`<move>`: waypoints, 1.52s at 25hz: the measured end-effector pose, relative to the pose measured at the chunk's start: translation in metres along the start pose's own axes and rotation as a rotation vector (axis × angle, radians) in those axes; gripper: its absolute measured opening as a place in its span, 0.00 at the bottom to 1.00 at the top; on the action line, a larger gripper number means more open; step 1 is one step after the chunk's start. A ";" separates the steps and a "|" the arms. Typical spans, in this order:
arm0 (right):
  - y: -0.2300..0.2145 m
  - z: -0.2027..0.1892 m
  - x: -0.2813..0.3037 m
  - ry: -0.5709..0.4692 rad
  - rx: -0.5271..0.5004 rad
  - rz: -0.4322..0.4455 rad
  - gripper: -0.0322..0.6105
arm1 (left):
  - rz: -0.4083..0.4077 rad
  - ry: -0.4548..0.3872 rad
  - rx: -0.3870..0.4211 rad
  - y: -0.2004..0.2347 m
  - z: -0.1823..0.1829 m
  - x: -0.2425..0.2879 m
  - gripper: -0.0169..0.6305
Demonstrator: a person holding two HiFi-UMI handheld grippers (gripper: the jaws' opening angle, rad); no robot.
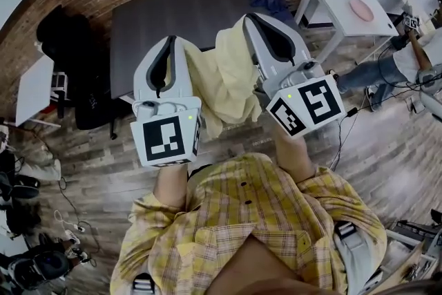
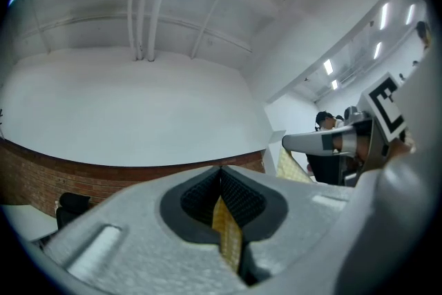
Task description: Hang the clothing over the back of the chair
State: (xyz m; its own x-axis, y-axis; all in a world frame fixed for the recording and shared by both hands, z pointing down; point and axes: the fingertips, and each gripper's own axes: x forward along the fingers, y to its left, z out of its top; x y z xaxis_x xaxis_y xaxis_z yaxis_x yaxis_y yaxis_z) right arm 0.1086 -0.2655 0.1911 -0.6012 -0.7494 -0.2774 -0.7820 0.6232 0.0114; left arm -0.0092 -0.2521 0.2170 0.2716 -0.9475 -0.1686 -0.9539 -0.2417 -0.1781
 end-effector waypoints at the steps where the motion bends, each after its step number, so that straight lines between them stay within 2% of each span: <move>1: 0.000 0.002 0.000 -0.001 0.002 0.008 0.07 | 0.009 0.002 -0.001 0.000 0.002 0.001 0.03; 6: -0.004 0.007 0.008 -0.029 0.002 0.020 0.07 | 0.027 -0.009 0.001 0.004 0.008 0.010 0.03; 13: -0.010 -0.001 0.036 -0.017 -0.032 0.006 0.07 | -0.008 -0.015 0.010 0.015 0.000 0.032 0.03; 21: -0.027 0.008 0.067 -0.034 -0.070 -0.019 0.07 | -0.041 -0.049 0.010 0.029 0.005 0.067 0.03; 38: -0.047 0.013 0.121 -0.030 -0.120 -0.031 0.07 | -0.020 -0.029 0.022 0.059 0.009 0.112 0.03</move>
State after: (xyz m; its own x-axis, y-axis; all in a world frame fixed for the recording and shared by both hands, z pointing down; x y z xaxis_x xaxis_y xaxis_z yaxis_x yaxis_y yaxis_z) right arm 0.0750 -0.3821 0.1444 -0.5723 -0.7599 -0.3083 -0.8155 0.5670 0.1163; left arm -0.0345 -0.3704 0.1793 0.2948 -0.9360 -0.1923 -0.9452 -0.2560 -0.2028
